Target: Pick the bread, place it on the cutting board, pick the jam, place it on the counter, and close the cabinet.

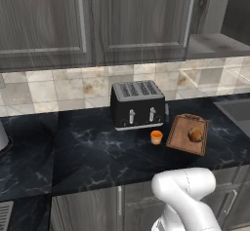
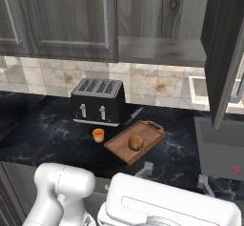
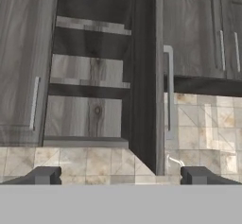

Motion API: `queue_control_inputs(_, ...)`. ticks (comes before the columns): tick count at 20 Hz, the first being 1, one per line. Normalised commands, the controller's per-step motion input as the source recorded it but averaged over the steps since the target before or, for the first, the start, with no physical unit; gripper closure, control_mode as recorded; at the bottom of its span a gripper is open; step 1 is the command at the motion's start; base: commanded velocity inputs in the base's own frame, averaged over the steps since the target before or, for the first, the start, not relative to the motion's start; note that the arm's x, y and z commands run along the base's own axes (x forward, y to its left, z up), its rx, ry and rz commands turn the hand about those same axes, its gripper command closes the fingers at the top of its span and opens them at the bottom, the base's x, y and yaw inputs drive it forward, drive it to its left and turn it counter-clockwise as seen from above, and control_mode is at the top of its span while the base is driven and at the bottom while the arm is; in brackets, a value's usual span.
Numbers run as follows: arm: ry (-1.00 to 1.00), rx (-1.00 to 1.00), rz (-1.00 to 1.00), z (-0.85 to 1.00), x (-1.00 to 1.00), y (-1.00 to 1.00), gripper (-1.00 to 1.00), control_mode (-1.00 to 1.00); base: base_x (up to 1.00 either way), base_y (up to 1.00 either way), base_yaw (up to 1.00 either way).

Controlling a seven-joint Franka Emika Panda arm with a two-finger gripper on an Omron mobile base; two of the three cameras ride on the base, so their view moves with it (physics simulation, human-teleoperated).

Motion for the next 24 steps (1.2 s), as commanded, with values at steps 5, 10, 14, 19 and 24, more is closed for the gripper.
queue_control_inputs(5,0.0,0.0,0.0,-0.01,0.0,-0.06,-1.0,-1.0,0.0,0.0,0.0)
queue_control_inputs(10,0.0,0.0,0.0,0.0,0.0,-0.12,-1.0,-1.0,0.0,0.0,0.0)
queue_control_inputs(14,0.0,0.0,0.0,0.0,0.0,-0.19,-1.0,-1.0,0.0,0.0,0.0)
queue_control_inputs(19,0.0,0.0,0.0,0.0,0.0,-0.22,-1.0,-1.0,0.0,0.0,0.0)
queue_control_inputs(24,0.0,0.0,0.0,0.0,0.0,-0.22,-1.0,-1.0,0.0,0.0,0.0)
